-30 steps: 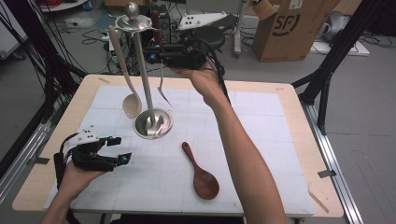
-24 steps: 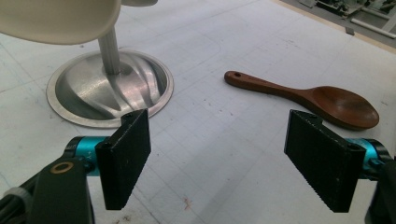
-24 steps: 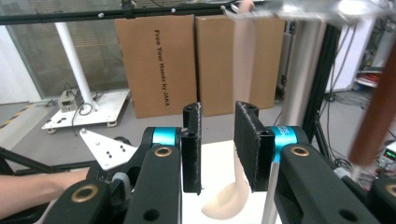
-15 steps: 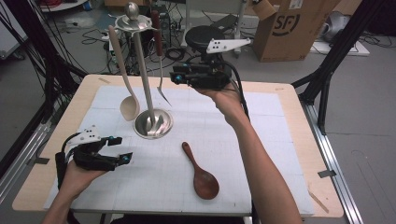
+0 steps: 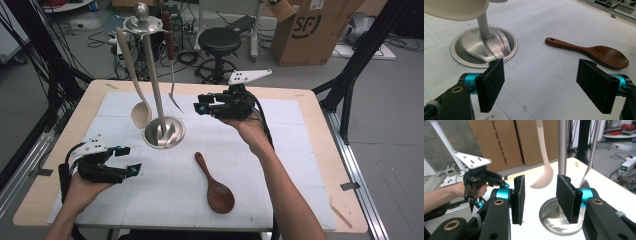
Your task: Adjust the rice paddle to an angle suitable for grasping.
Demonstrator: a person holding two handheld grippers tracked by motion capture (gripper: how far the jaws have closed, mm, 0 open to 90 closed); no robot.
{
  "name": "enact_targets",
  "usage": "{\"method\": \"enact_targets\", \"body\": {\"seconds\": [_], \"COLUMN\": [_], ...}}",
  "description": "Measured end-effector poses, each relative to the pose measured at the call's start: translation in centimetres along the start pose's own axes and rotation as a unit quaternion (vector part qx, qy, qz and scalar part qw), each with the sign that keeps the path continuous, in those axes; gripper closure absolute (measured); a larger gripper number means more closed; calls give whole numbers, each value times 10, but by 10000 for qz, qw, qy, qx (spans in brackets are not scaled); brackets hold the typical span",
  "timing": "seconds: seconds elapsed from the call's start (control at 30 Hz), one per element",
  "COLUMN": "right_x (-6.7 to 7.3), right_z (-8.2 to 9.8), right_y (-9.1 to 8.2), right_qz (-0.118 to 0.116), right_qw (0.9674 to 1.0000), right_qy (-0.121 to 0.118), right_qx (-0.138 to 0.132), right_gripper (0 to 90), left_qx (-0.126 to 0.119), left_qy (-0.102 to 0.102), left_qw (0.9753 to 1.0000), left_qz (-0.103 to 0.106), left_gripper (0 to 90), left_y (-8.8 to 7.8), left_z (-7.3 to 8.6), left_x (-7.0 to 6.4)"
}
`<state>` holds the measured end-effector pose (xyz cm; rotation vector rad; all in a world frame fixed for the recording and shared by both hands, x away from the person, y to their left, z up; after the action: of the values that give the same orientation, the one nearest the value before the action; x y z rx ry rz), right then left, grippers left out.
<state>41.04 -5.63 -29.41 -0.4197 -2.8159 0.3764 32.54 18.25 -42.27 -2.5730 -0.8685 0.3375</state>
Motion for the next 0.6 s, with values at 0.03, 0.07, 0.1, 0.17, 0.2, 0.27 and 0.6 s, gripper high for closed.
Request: {"method": "enact_targets", "body": {"seconds": [0.03, 0.07, 0.1, 0.17, 0.2, 0.27, 0.6], "right_x": [0, -1, 0, -1, -1, -2, -4], "right_z": [4, 9, 14, 23, 29, 40, 91], "right_y": [0, -1, -1, -1, -2, -2, 0], "right_qz": [16, 47, 52, 103, 118, 139, 246], "right_qw": [10000, 10000, 9999, 9998, 9997, 9994, 9962], "right_qy": [15, 29, 52, 71, 101, 131, 333], "right_qx": [22, 42, 71, 126, 175, 285, 764], "right_gripper": [585, 585, 585, 587, 594, 630, 891], "left_qx": [5, 5, 12, 19, 23, 19, 41], "left_qy": [1, -2, 6, -15, -7, 1, 4], "left_qw": [10000, 10000, 10000, 10000, 10000, 10000, 10000], "left_qz": [-13, -15, -19, -27, -30, -42, -50], "left_gripper": [232, 232, 231, 230, 229, 228, 228], "left_y": [0, 0, 0, 1, 1, 1, 2], "left_z": [0, 0, 0, 0, 1, 1, 2], "left_x": [0, 0, 0, 0, 0, 0, -1]}}
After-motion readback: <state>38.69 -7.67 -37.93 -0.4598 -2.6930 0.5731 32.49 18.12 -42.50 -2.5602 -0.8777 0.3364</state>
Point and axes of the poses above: each handheld gripper's, and its own axes: y roughly forward along the jaws, z roughly out of its underside, x roughly to its left, the point moved 9 cm from there along y, roughly forward along the jaws, and after that the axes turned 3 degrees about y, right-handed, at the moved point
